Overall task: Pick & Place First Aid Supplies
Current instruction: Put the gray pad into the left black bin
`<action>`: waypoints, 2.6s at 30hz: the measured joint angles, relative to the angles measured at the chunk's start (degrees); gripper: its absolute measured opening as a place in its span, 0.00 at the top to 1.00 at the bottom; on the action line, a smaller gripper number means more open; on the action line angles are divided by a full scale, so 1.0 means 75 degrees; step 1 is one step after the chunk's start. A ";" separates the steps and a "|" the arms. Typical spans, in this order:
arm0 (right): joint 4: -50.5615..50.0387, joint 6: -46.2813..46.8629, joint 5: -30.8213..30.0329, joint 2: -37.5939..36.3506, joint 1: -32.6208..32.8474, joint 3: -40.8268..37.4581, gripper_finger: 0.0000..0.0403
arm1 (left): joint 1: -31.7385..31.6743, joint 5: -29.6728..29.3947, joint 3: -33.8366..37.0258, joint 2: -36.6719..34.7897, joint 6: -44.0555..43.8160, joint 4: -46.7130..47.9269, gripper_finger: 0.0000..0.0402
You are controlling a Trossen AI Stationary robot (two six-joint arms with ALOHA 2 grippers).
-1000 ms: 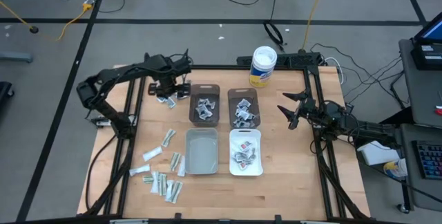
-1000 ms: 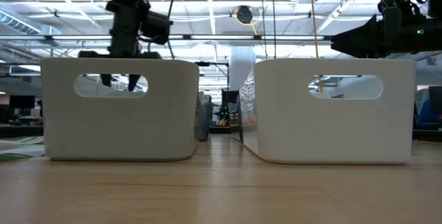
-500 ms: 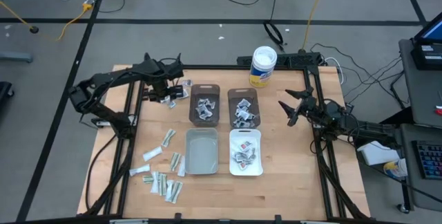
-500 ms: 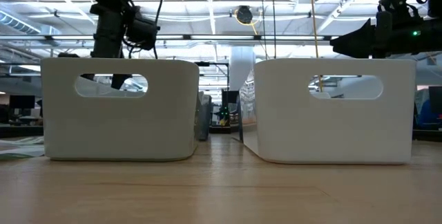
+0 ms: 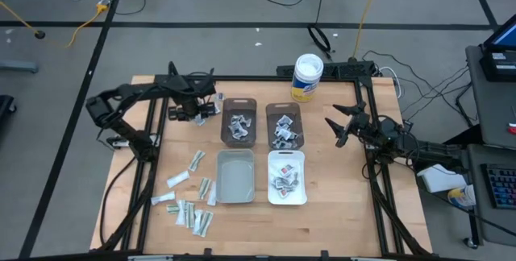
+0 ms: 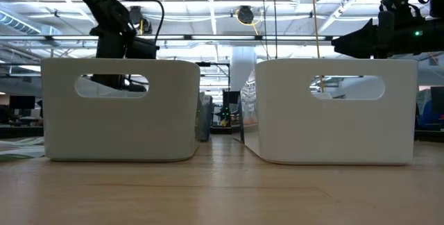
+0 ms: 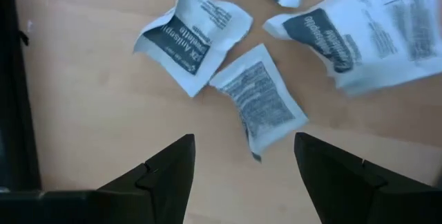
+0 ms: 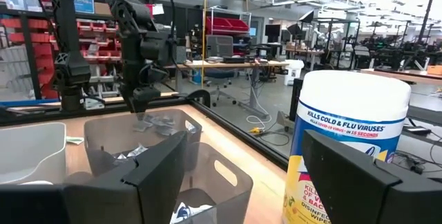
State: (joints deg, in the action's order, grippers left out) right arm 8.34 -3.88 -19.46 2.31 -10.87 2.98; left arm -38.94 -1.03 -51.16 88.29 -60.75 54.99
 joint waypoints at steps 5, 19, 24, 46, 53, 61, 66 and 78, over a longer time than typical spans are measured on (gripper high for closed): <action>0.0001 0.0000 0.0003 -0.0002 0.0000 -0.0002 0.31 | 0.0000 -0.0084 0.0459 0.0038 -0.0009 -0.0608 0.36; 0.0003 0.0000 0.0006 -0.0003 -0.0003 -0.0003 0.31 | 0.0003 -0.0226 0.0857 0.0041 0.0029 -0.0973 0.53; 0.0003 0.0000 0.0006 -0.0003 -0.0001 -0.0002 0.31 | 0.0003 -0.0229 0.0858 0.0044 0.0421 -0.0969 0.72; 0.0003 0.0003 0.0009 -0.0003 -0.0003 -0.0002 0.31 | 0.0241 0.0130 0.0541 -0.0799 0.2332 -0.0267 0.99; 0.0003 0.0003 0.0012 -0.0002 -0.0003 -0.0002 0.31 | 0.0417 0.0335 -0.0230 -0.1143 0.3908 0.0833 1.00; 0.0003 0.0003 0.0009 -0.0001 -0.0003 -0.0002 0.31 | 0.0814 0.0558 -0.1338 -0.1250 0.5689 0.2166 1.00; 0.0003 0.0003 0.0010 0.0000 -0.0003 0.0000 0.31 | 0.1146 0.0689 -0.1755 -0.1227 0.6642 0.2257 1.00; 0.0003 0.0003 0.0009 0.0000 -0.0003 0.0000 0.31 | 0.1179 0.0468 -0.3245 0.0359 0.7109 0.2252 1.00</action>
State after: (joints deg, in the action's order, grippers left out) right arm 8.36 -3.86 -19.40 2.30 -10.90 2.98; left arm -30.09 2.48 -75.50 90.98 -7.44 71.88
